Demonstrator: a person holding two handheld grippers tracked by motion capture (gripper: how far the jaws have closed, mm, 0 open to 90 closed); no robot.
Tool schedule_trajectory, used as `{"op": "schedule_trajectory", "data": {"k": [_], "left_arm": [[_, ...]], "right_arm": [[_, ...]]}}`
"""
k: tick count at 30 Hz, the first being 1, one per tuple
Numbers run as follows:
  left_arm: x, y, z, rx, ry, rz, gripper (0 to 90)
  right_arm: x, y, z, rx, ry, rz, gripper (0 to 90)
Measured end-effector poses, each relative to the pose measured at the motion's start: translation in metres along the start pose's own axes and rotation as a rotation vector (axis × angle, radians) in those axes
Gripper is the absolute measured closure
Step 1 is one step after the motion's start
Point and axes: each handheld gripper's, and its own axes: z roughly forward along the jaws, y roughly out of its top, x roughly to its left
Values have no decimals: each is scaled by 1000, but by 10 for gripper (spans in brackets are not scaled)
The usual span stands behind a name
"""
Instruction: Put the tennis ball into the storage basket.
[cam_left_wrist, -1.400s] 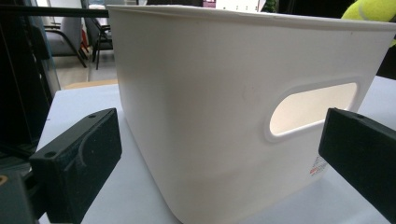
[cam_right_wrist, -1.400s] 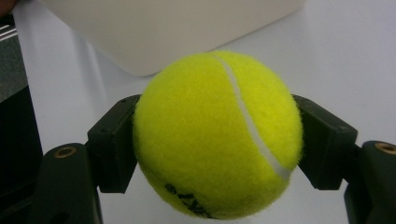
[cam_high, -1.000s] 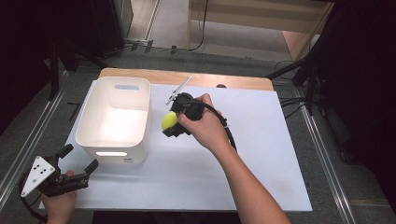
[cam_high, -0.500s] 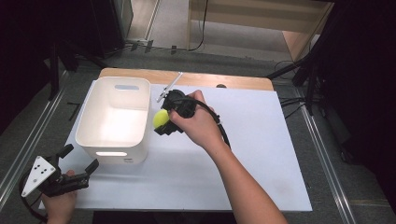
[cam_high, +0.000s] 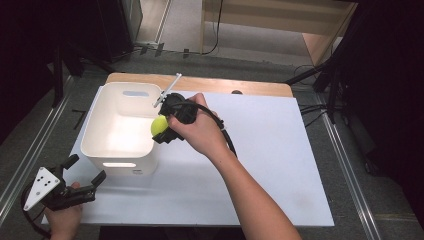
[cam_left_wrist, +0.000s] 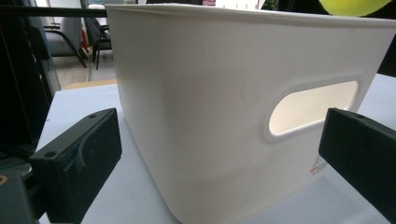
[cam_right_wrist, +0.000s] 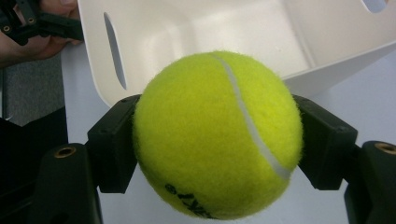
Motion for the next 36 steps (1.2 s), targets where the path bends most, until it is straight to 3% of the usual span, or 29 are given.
{"op": "schedule_trajectory", "data": {"k": [16, 19, 36], "left_arm": [[0, 0, 0, -1, -2, -1, 0], [0, 0, 0, -1, 0, -4, 0], [0, 0, 0, -3, 0, -5, 0]], "right_arm": [[8, 24, 15, -14, 25, -36, 236], [11, 27, 20, 0, 29, -28, 236], [19, 35, 47, 41, 27, -83, 232]]}}
